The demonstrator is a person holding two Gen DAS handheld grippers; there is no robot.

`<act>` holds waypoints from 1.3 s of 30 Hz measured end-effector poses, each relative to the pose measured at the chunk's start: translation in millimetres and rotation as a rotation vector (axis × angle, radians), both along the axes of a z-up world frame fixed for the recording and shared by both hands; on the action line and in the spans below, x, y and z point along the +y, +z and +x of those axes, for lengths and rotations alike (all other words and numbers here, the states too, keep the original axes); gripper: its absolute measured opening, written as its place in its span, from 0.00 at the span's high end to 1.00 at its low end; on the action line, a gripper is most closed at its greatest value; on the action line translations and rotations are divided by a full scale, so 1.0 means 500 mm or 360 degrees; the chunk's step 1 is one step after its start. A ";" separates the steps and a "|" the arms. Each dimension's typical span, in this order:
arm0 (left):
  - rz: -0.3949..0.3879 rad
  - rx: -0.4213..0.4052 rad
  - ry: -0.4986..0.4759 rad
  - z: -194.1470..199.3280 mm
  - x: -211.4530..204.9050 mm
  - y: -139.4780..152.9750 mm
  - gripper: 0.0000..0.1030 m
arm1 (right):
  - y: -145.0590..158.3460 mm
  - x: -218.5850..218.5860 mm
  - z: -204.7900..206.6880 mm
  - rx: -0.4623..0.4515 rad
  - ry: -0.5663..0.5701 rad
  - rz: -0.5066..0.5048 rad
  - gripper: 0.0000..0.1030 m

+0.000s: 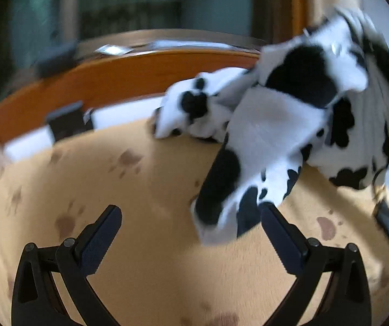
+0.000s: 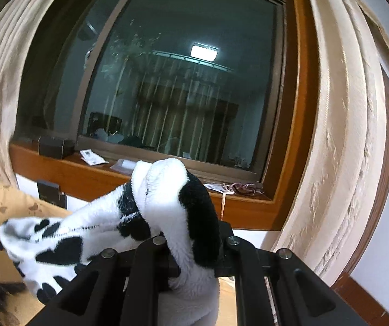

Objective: Fold clothes

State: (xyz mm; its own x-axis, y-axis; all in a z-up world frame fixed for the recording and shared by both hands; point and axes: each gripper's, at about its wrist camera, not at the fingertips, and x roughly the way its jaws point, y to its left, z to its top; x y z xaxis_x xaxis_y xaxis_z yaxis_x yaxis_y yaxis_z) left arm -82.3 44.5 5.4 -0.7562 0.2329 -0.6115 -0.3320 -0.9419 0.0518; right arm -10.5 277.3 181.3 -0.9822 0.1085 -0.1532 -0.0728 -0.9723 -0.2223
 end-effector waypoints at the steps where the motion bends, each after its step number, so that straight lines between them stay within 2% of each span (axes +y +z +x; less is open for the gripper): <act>1: 0.0010 -0.0009 -0.0033 -0.010 0.008 -0.003 0.00 | 0.001 0.009 0.003 -0.0002 -0.0001 -0.0016 0.87; 4: 0.0076 -0.0064 -0.0128 -0.041 0.028 -0.011 0.00 | -0.002 0.024 0.004 0.0003 -0.0023 -0.0020 0.87; 9: 0.0255 -0.0191 -0.0144 -0.087 0.037 -0.025 0.00 | -0.010 0.040 0.000 0.0027 -0.0063 -0.0036 0.87; 10: 0.0292 -0.0216 -0.0146 -0.096 0.039 -0.028 0.06 | -0.012 0.044 0.001 0.0033 -0.0067 -0.0041 0.87; 11: 0.0359 -0.0243 -0.0148 -0.108 0.033 -0.030 0.15 | -0.014 0.048 0.002 0.0039 -0.0071 -0.0047 0.87; 12: 0.0413 -0.0269 -0.0148 -0.116 0.029 -0.031 0.49 | -0.016 0.052 0.004 0.0045 -0.0070 -0.0053 0.87; 13: 0.0462 -0.0295 -0.0147 -0.125 0.025 -0.031 0.80 | -0.018 0.054 0.004 0.0049 -0.0077 -0.0055 0.87; 15: 0.0561 -0.0348 -0.0144 -0.142 0.016 -0.032 0.84 | -0.024 0.056 0.007 0.0054 -0.0095 -0.0046 0.87; 16: 0.0554 -0.0332 -0.0140 -0.142 0.018 -0.029 0.86 | -0.026 0.056 0.009 0.0059 -0.0108 -0.0037 0.87; 18: 0.0494 -0.0236 -0.0144 -0.132 0.023 -0.007 0.86 | -0.028 0.053 0.012 0.0077 -0.0138 -0.0015 0.87; 21: 0.0468 -0.0019 -0.0121 -0.094 0.014 0.059 0.87 | -0.019 0.053 0.024 0.0115 -0.0188 0.0009 0.87; 26: 0.0521 0.0385 -0.0012 -0.025 -0.048 0.206 0.87 | 0.027 0.052 0.064 0.0253 -0.0243 -0.0012 0.87; 29: 0.0584 0.0628 0.0037 0.043 -0.090 0.304 0.87 | 0.067 0.004 0.111 0.0439 -0.0259 0.0052 0.87; 32: 0.0622 0.0807 0.0078 0.112 -0.141 0.378 0.87 | 0.112 -0.051 0.173 0.0642 -0.0262 0.0164 0.87; 36: 0.0698 0.1054 0.0144 0.225 -0.207 0.447 0.86 | 0.164 -0.099 0.266 0.0862 -0.0205 0.0217 0.87; 39: 0.0671 0.1270 0.0171 0.328 -0.236 0.495 0.84 | 0.190 -0.135 0.336 0.1011 -0.0164 0.0223 0.87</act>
